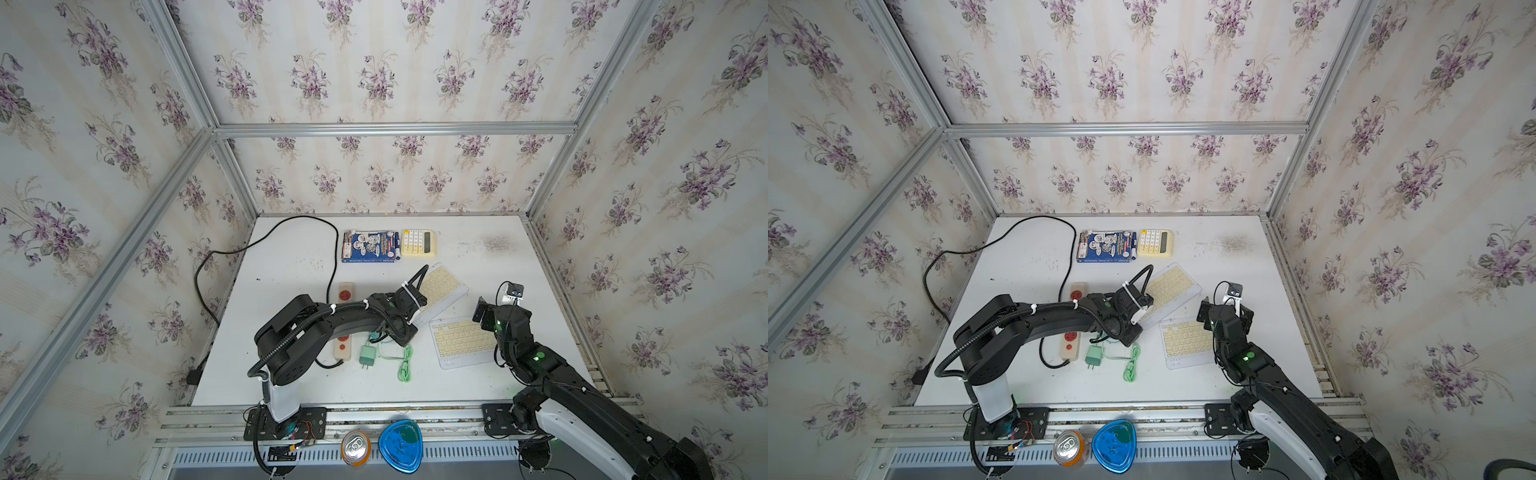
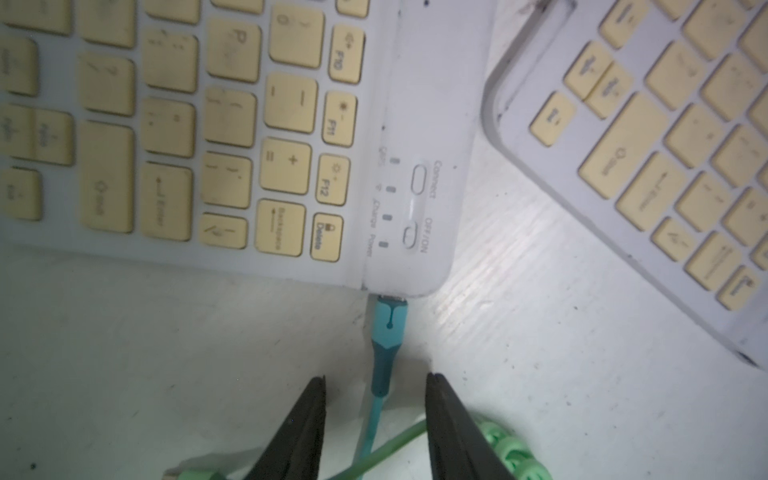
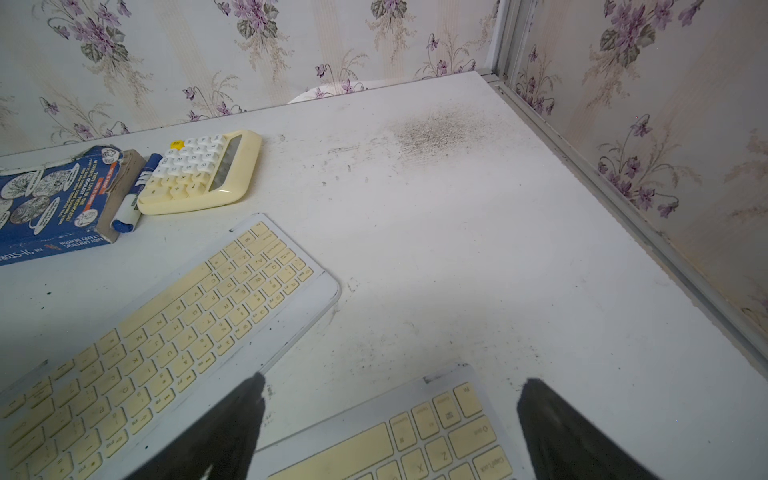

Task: Unplug the wireless keyboard
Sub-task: Pick up the keyboard from the center of the board.

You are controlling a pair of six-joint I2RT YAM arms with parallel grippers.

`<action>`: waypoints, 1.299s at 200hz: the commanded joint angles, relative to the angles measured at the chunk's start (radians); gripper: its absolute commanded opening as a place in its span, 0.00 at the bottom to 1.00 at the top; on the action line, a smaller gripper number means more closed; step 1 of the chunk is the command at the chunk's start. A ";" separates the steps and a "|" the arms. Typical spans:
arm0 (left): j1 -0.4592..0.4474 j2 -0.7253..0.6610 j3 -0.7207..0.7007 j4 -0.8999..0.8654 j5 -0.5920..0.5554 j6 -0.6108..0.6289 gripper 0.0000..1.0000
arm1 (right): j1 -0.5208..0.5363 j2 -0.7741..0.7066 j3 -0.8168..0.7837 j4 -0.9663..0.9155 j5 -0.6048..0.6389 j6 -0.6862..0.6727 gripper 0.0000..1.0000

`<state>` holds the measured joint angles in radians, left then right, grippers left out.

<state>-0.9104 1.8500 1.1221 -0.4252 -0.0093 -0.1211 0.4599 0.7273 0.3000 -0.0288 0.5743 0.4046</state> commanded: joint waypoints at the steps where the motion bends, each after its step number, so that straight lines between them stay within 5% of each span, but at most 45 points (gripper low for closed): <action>1: -0.001 0.014 -0.007 -0.043 0.009 0.011 0.40 | -0.001 -0.004 0.008 0.022 0.001 0.003 0.99; 71: 0.004 0.047 0.011 -0.077 -0.013 0.024 0.03 | -0.001 -0.003 0.010 0.019 -0.001 0.002 0.99; 123: 0.018 0.018 0.011 -0.070 0.052 0.013 0.00 | -0.001 -0.013 0.018 -0.001 -0.008 0.009 0.98; 138: 0.022 -0.015 0.012 -0.072 0.054 0.010 0.00 | 0.000 -0.038 0.051 -0.096 -0.007 0.100 0.99; 197: 0.025 -0.164 0.000 -0.073 0.027 -0.007 0.00 | -0.001 -0.068 0.073 -0.128 -0.329 0.398 0.99; 260: 0.026 -0.186 -0.013 -0.058 0.024 -0.002 0.00 | -0.001 0.091 -0.094 0.304 -0.654 0.723 0.99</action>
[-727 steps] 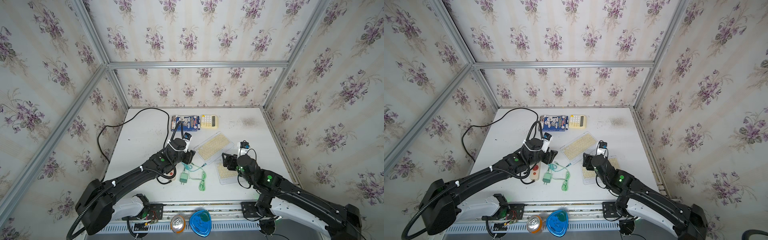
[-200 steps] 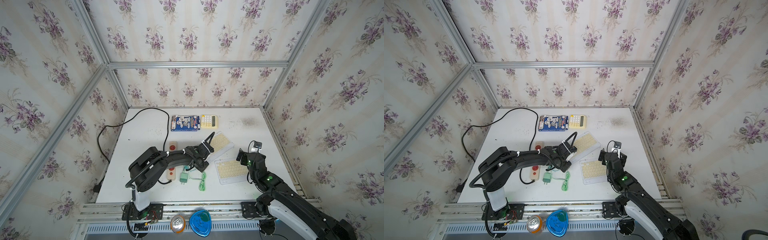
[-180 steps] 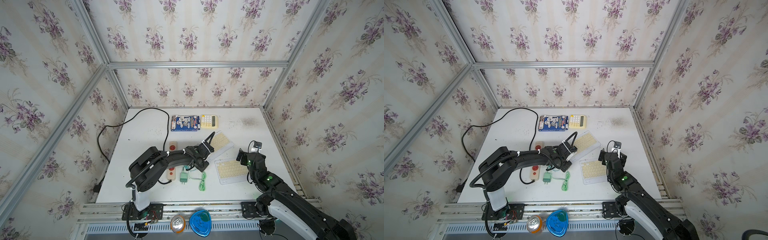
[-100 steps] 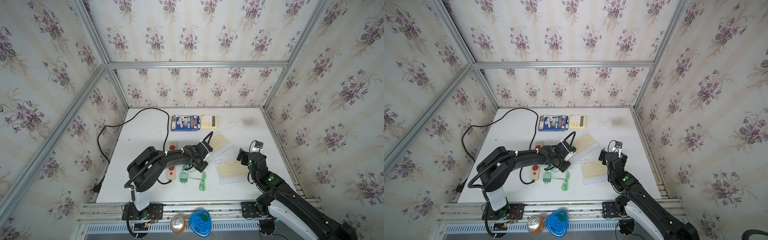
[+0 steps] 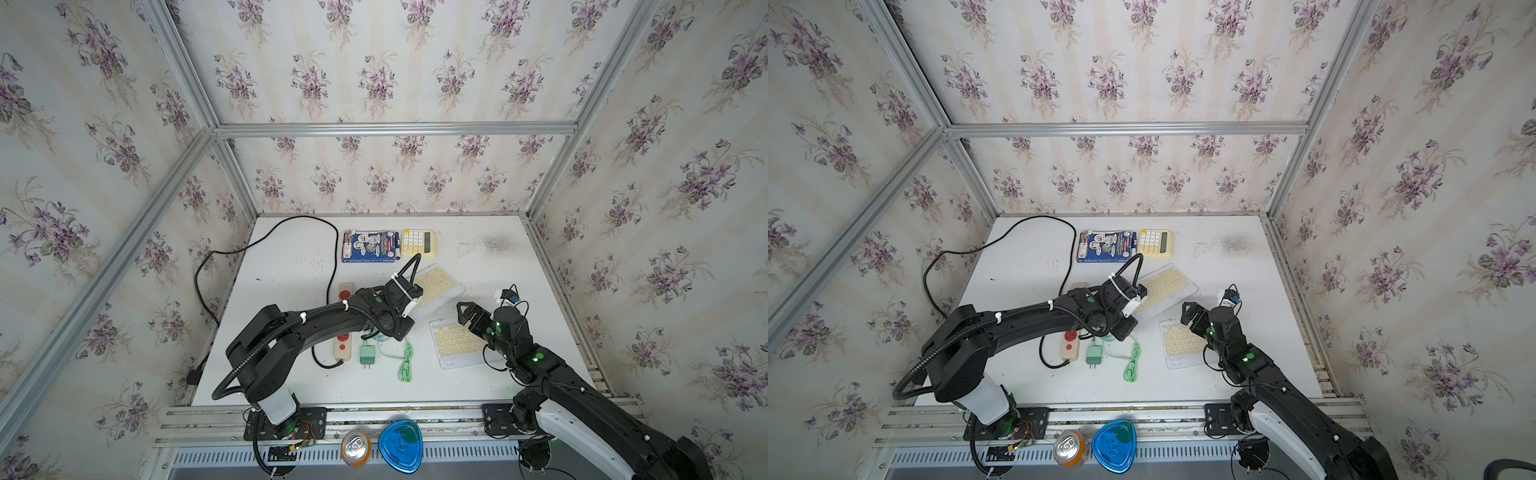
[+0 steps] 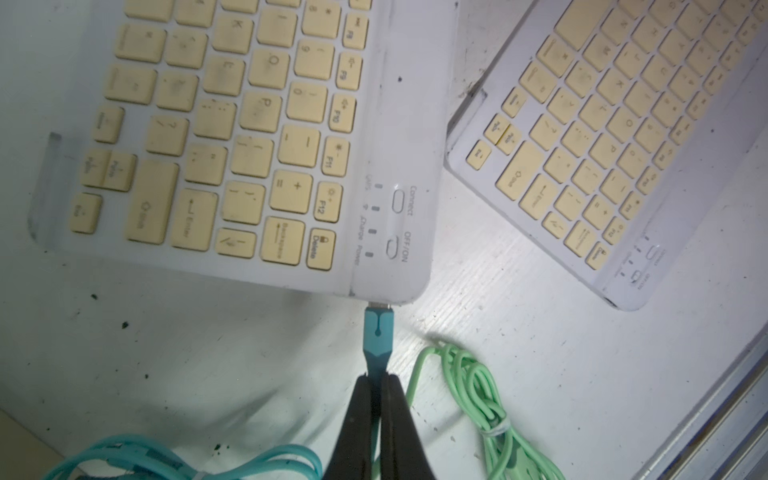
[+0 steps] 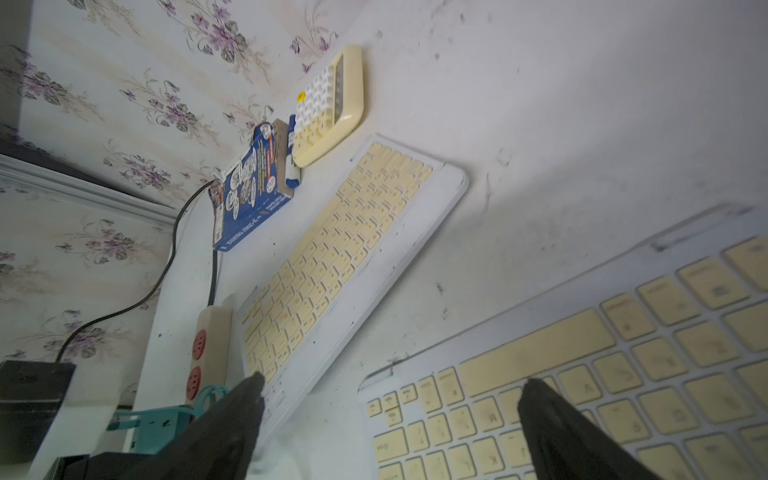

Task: Unplug the wireless keyboard
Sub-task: Pick up the keyboard from the center of the board.

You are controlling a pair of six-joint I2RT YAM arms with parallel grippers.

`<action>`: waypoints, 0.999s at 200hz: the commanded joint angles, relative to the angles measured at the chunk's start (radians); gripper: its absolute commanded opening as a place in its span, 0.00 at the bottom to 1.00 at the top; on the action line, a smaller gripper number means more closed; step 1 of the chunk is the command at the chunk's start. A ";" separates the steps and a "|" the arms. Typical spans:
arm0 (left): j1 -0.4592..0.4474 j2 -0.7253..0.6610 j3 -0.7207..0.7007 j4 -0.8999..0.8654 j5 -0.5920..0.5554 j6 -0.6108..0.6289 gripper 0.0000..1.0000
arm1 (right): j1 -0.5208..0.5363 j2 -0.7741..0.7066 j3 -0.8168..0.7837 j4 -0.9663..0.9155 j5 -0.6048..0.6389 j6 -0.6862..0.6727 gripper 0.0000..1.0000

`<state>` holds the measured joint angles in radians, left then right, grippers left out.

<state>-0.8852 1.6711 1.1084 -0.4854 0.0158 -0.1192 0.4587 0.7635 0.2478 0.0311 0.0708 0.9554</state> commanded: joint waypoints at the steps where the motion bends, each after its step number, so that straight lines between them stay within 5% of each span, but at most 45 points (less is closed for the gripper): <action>1: 0.001 -0.007 0.001 0.002 -0.001 -0.004 0.00 | 0.000 0.059 -0.044 0.252 -0.151 0.176 0.99; 144: 0.000 -0.047 -0.021 0.024 0.007 0.003 0.00 | 0.006 0.655 0.038 0.822 -0.304 0.343 0.85; 200: 0.000 -0.053 -0.026 0.027 0.025 0.003 0.00 | 0.024 0.947 0.062 1.189 -0.319 0.463 0.73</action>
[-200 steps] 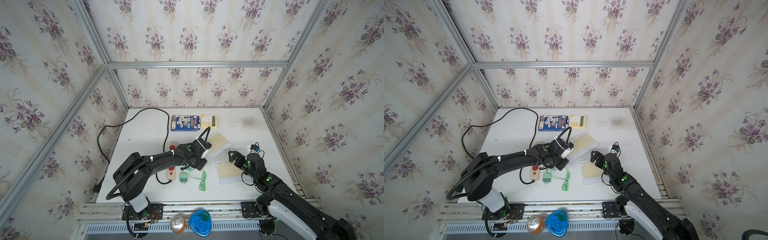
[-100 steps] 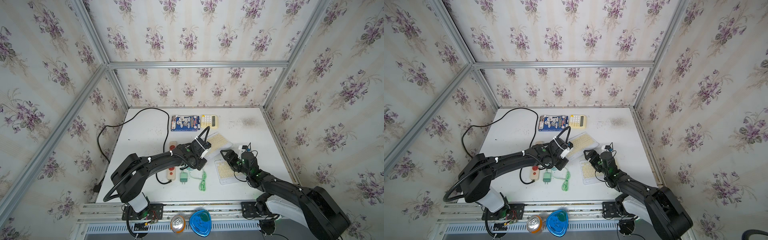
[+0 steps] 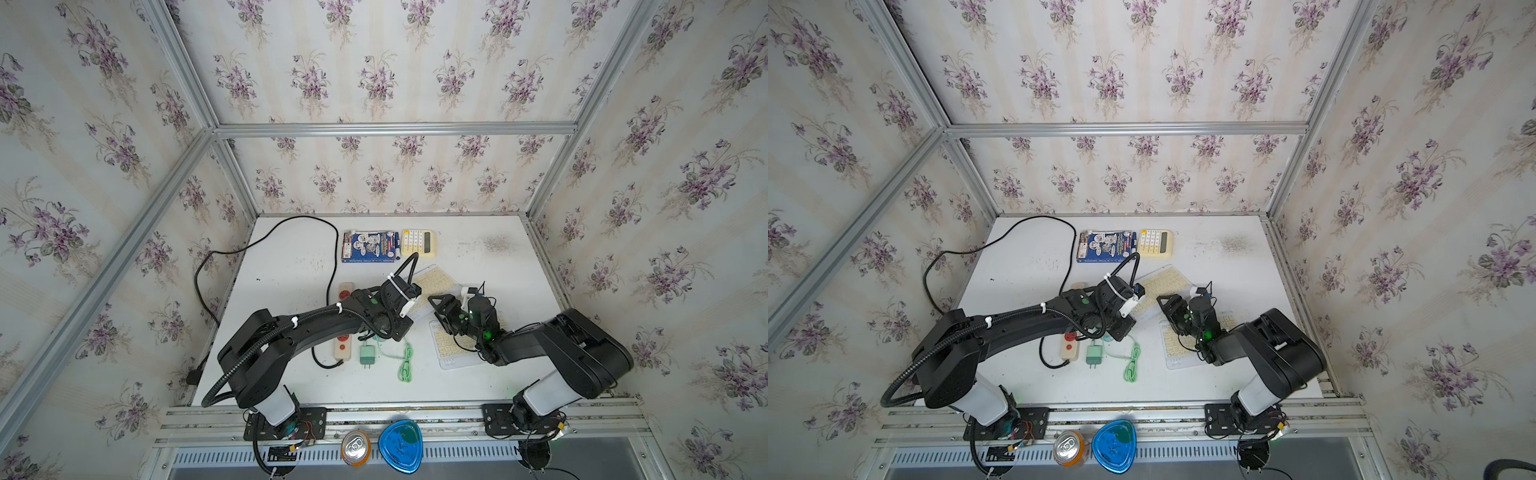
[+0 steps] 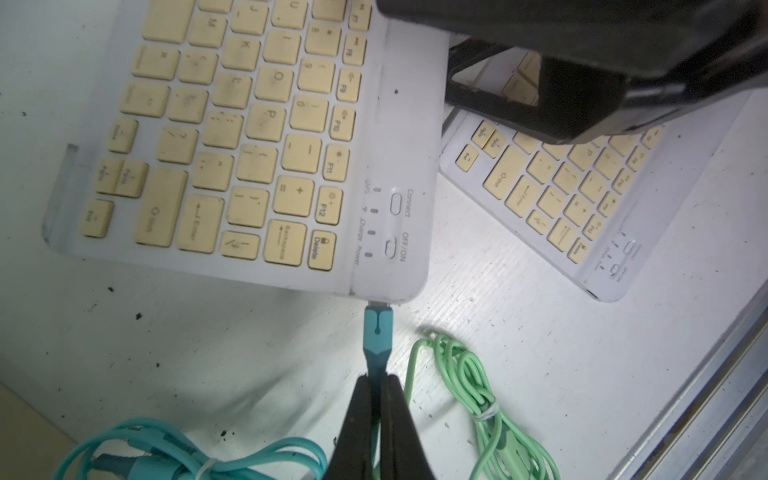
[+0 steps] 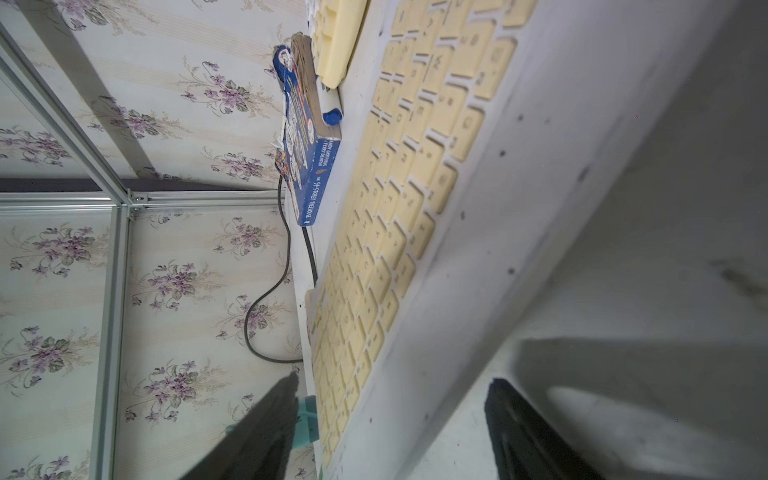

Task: Unplug the wireless keyboard
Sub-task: Pick up the keyboard from the center of the board.

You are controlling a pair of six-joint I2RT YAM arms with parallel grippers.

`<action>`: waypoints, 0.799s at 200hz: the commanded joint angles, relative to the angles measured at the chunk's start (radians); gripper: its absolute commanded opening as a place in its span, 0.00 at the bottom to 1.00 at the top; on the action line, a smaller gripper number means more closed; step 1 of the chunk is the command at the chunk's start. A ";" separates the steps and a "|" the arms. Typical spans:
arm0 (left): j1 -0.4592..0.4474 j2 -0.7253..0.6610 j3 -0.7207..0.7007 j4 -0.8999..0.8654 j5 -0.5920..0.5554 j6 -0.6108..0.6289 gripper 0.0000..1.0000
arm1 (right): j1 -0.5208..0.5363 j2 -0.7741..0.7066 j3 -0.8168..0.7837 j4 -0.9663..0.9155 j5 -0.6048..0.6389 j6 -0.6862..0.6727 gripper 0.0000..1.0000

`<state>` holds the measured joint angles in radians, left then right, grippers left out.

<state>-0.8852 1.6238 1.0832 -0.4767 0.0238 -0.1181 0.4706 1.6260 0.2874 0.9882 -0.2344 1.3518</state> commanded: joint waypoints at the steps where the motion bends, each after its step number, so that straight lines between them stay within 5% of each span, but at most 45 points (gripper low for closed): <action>1: -0.001 -0.005 -0.001 0.019 0.017 0.002 0.00 | 0.012 0.090 0.022 0.238 -0.015 0.069 0.73; 25: -0.002 -0.006 -0.008 0.025 0.018 0.001 0.00 | 0.013 0.230 0.037 0.417 -0.023 0.129 0.67; 56: -0.002 -0.002 -0.009 0.025 0.021 0.002 0.00 | 0.017 0.316 0.080 0.420 -0.025 0.159 0.55; 117: -0.001 -0.014 -0.014 0.029 0.018 0.000 0.00 | 0.021 0.258 0.064 0.420 0.022 0.154 0.04; 160: -0.002 -0.087 -0.067 0.078 -0.023 -0.005 0.38 | 0.023 0.212 0.058 0.419 0.062 0.129 0.00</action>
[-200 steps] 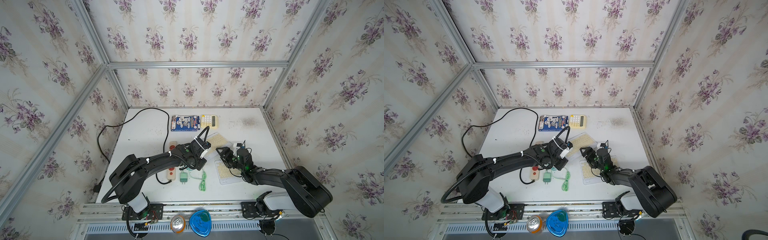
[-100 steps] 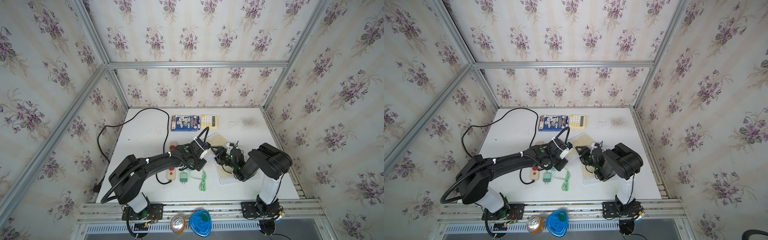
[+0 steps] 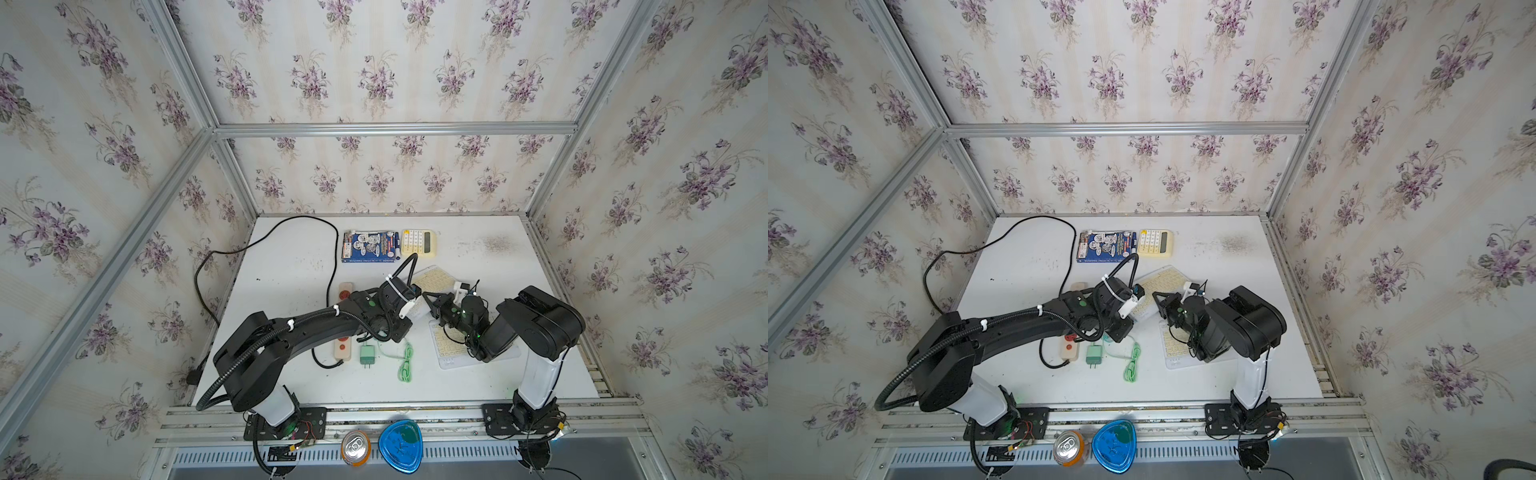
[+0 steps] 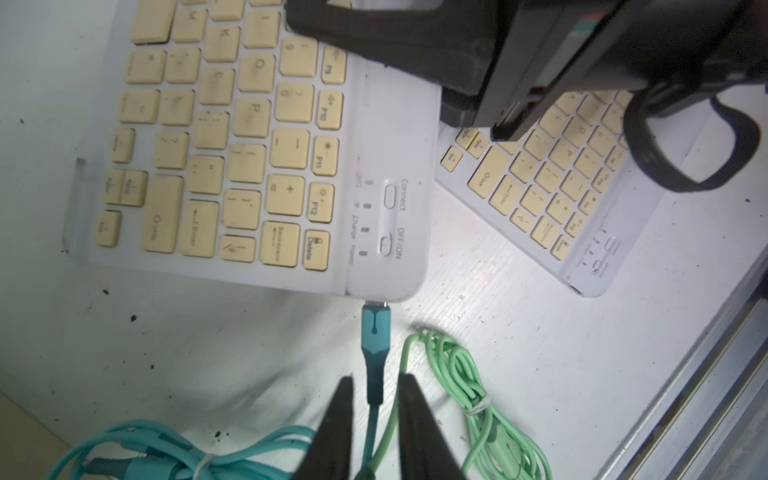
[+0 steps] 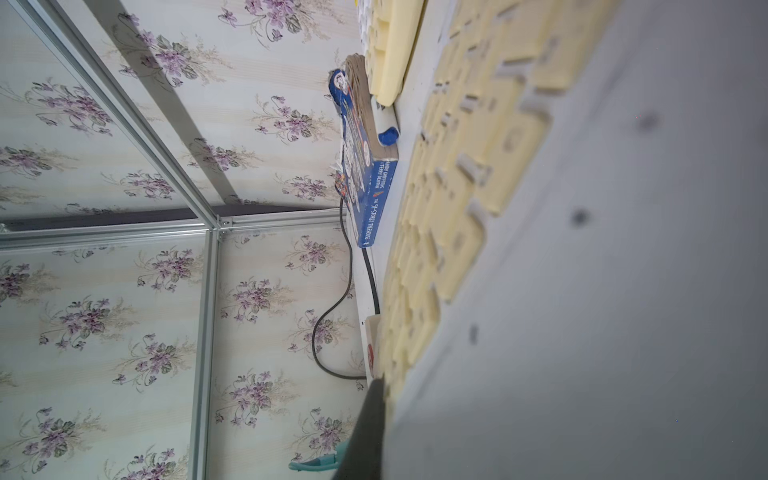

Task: Unplug the wireless keyboard
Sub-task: Pick up the keyboard from the center of the board.

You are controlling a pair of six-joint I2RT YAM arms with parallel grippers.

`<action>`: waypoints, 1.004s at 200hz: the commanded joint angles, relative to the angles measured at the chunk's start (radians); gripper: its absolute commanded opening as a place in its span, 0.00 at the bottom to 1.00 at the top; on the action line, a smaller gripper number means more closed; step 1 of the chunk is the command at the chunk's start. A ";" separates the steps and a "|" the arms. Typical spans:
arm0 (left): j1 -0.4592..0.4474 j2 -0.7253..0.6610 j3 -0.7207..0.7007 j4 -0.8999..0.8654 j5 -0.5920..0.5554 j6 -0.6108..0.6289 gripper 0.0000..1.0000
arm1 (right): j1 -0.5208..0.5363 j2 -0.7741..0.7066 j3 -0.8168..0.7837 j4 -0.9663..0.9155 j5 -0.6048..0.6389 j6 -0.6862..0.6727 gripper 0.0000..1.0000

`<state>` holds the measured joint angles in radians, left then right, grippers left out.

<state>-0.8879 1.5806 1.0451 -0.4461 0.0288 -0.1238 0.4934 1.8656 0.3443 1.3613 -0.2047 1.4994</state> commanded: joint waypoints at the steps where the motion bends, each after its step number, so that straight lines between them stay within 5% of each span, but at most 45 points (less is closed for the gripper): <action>1: 0.001 -0.048 -0.031 0.050 -0.028 0.001 0.38 | 0.001 -0.028 0.002 0.046 0.034 -0.019 0.00; 49: 0.000 -0.152 -0.102 0.105 -0.035 -0.013 0.66 | 0.003 0.001 0.023 0.047 0.035 -0.008 0.00; 111: 0.001 -0.243 -0.171 0.166 -0.051 -0.017 0.67 | 0.004 -0.129 -0.040 0.029 0.098 -0.080 0.02; 144: -0.010 -0.300 -0.219 0.212 -0.033 -0.011 0.68 | 0.005 -0.256 -0.023 -0.146 0.100 -0.136 0.01; 201: -0.064 -0.408 -0.279 0.288 -0.073 0.015 0.69 | 0.028 -0.556 -0.048 -0.288 0.192 -0.366 0.00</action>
<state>-0.9295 1.2255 0.7891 -0.2356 -0.0227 -0.1303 0.5098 1.4048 0.2966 1.1084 -0.0727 1.2800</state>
